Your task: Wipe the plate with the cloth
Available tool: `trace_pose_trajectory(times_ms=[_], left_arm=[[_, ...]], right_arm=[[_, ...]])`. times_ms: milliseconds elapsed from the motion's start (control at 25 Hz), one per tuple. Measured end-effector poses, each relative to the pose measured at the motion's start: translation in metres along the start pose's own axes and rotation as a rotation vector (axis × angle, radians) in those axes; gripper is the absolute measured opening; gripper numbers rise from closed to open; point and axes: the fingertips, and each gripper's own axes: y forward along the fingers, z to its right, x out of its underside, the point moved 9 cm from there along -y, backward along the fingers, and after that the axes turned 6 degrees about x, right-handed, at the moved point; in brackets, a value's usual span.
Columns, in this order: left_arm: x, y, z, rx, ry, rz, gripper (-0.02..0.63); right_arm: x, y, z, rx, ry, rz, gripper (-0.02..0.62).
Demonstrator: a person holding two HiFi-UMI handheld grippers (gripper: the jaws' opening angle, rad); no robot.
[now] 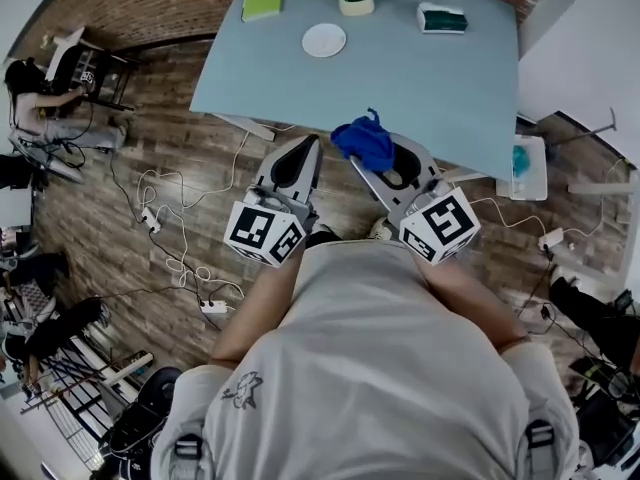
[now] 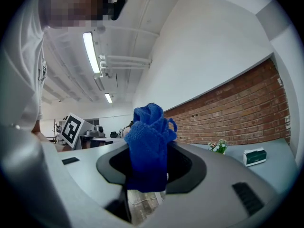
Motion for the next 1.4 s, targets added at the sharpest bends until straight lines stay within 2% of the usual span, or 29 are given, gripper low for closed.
trace_pose_trajectory(times_ms=[160, 360, 760, 1120, 1400], left_arm=[[-0.009, 0.023, -0.004, 0.018, 0.013, 0.013, 0.008], [-0.018, 0.051, -0.013, 0.068, 0.030, 0.027, 0.008], [-0.035, 0.113, -0.059, 0.209, 0.034, 0.050, 0.008], [-0.065, 0.139, -0.158, 0.272, 0.027, 0.047, 0.008], [-0.082, 0.145, -0.251, 0.313, 0.022, 0.035, 0.008]], right_arm=[[-0.006, 0.002, 0.018, 0.011, 0.013, 0.008, 0.153], [-0.016, 0.010, 0.034, 0.026, -0.017, 0.013, 0.153], [-0.032, 0.049, 0.067, 0.133, -0.078, 0.030, 0.153], [-0.051, 0.138, 0.078, 0.225, -0.087, 0.047, 0.153], [-0.054, 0.228, 0.077, 0.284, -0.074, 0.052, 0.153]])
